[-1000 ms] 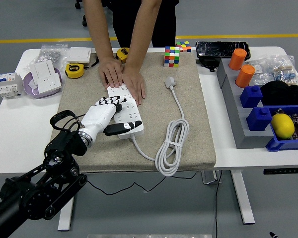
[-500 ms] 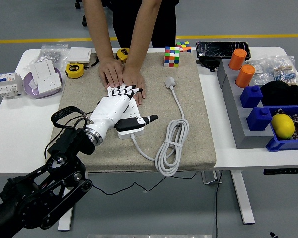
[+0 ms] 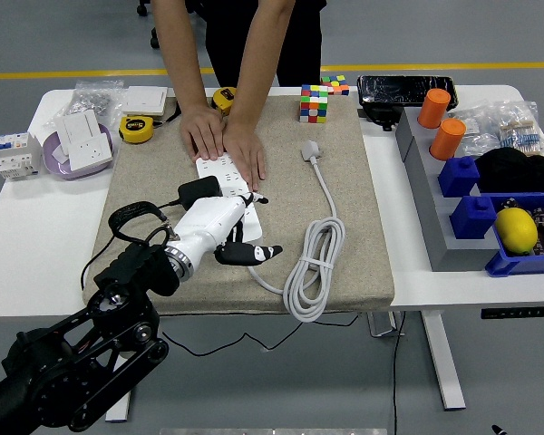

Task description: Pick up the plug,place it near the board,insert it into the board,press the button

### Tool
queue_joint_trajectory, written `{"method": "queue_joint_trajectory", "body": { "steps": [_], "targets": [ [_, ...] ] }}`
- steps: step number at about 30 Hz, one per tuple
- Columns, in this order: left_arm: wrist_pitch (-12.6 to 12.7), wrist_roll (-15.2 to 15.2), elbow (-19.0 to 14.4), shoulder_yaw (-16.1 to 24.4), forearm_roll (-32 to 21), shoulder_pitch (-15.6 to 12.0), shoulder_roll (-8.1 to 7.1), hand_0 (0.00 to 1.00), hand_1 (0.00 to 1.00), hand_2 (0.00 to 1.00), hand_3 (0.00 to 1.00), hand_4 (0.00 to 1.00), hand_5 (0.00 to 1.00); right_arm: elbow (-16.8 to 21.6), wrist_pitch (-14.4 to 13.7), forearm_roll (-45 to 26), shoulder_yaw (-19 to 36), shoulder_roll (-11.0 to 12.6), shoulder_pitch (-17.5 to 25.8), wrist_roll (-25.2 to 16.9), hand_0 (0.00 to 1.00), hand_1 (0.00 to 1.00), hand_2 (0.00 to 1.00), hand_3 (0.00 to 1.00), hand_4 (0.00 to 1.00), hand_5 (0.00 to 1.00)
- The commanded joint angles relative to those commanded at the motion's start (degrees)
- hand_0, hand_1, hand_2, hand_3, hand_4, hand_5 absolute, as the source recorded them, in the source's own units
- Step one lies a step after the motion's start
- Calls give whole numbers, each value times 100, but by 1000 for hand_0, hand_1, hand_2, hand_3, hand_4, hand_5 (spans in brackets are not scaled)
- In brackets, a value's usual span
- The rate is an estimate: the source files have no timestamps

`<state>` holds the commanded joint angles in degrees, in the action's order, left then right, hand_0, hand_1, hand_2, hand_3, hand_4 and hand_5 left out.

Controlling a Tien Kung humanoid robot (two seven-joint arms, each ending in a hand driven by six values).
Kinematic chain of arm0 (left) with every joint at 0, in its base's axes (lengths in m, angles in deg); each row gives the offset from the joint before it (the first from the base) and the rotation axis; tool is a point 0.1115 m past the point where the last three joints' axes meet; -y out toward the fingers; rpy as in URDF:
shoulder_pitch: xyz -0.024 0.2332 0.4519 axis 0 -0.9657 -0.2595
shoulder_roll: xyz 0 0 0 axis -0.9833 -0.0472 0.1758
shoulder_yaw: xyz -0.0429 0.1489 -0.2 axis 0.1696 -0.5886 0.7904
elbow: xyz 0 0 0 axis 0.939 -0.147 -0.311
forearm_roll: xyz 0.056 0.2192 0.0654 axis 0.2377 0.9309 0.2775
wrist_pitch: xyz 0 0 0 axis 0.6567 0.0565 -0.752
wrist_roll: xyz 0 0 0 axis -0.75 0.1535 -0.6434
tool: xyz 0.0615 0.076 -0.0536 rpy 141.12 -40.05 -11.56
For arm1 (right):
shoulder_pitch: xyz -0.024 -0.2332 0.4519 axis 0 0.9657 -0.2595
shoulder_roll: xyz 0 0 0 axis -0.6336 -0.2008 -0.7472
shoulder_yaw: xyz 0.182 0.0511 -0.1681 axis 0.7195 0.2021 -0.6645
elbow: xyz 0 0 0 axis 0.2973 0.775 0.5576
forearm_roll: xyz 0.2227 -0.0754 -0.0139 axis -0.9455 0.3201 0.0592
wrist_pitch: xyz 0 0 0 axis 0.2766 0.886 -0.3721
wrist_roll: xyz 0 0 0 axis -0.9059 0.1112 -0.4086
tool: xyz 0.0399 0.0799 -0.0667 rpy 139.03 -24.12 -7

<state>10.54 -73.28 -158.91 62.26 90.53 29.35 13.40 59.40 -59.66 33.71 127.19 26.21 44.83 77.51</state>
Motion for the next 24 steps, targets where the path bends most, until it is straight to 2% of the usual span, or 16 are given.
{"method": "queue_joint_trajectory", "body": {
  "steps": [4, 5, 10, 11, 16, 24],
  "targets": [
    [-37, 10, 93, -26, 2, 9, 14, 161, 49, 146, 846, 625, 177, 0, 1, 0, -5, 3, 2, 8, 835, 751, 759, 791, 998, 950],
    [-57, 12, 125, -27, 11, 10, 23, 157, 49, 144, 863, 588, 2, 0, 1, -3, -7, 3, 2, 6, 836, 751, 759, 791, 998, 951],
    [-189, -19, 290, -33, 28, 16, 40, 157, 49, 144, 863, 588, 2, 0, 2, -2, -10, 3, 4, 6, 836, 751, 759, 791, 998, 951],
    [-226, -34, 337, -42, 5, 17, 34, 156, 49, 145, 867, 633, 2, 0, 2, -2, -11, 2, 6, 7, 835, 751, 759, 791, 998, 952],
    [-348, -84, 457, -58, -39, 13, 27, 156, 49, 145, 867, 633, 2, 0, 1, -2, -4, 2, 12, 10, 835, 751, 759, 791, 998, 952],
    [-354, -74, 530, 0, 2, 47, 7, 158, 51, 146, 868, 629, 2, 0, -4, -27, -8, 0, -6, 4, 835, 751, 759, 790, 998, 954]
  ]
}}
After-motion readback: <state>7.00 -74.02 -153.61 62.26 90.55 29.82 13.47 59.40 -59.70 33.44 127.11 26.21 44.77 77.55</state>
